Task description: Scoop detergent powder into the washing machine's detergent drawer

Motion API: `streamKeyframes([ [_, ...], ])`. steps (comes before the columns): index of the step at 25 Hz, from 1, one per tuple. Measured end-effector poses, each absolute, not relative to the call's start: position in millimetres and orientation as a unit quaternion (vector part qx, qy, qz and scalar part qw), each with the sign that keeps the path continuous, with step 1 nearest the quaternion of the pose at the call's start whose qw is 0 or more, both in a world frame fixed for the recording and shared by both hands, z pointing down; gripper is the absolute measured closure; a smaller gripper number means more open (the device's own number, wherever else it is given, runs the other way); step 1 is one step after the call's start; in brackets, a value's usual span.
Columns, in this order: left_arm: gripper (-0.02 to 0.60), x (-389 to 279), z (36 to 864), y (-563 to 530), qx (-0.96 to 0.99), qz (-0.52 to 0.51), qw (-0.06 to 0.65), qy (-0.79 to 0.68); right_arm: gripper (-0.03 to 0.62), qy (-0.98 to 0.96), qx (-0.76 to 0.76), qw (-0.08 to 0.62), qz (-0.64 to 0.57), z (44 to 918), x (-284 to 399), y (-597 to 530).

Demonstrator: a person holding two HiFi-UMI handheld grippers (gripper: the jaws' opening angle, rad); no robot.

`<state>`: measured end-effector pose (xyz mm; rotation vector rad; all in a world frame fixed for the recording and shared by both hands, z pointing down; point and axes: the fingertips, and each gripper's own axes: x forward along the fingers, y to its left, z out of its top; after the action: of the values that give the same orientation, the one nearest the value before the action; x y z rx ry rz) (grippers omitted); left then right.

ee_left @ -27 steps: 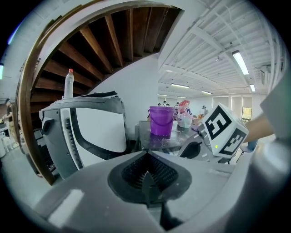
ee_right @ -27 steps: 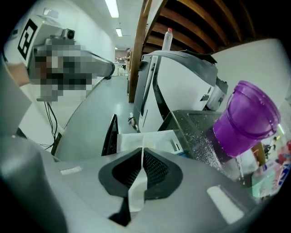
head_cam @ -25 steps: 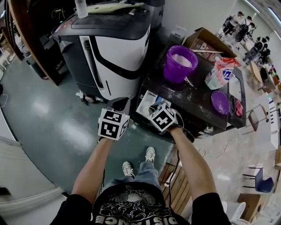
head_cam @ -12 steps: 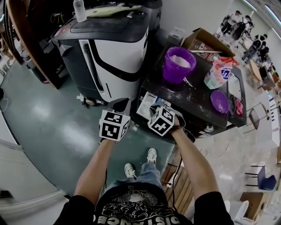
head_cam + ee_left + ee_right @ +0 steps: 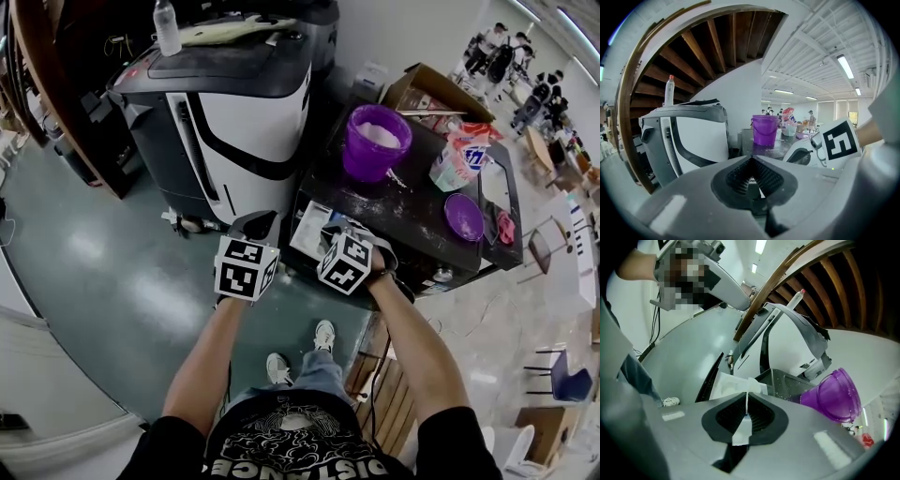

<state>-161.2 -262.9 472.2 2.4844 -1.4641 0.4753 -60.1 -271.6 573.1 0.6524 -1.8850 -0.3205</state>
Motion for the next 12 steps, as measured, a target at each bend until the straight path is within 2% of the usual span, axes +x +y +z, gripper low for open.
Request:
streamKeyframes([
  [12, 0.580, -148.3, 455.7, -268.0, 0.858, 0.145, 0.109, -0.481, 0.559, -0.833, 0.352, 0.426, -0.029, 515.5, -58.0, -275.4],
])
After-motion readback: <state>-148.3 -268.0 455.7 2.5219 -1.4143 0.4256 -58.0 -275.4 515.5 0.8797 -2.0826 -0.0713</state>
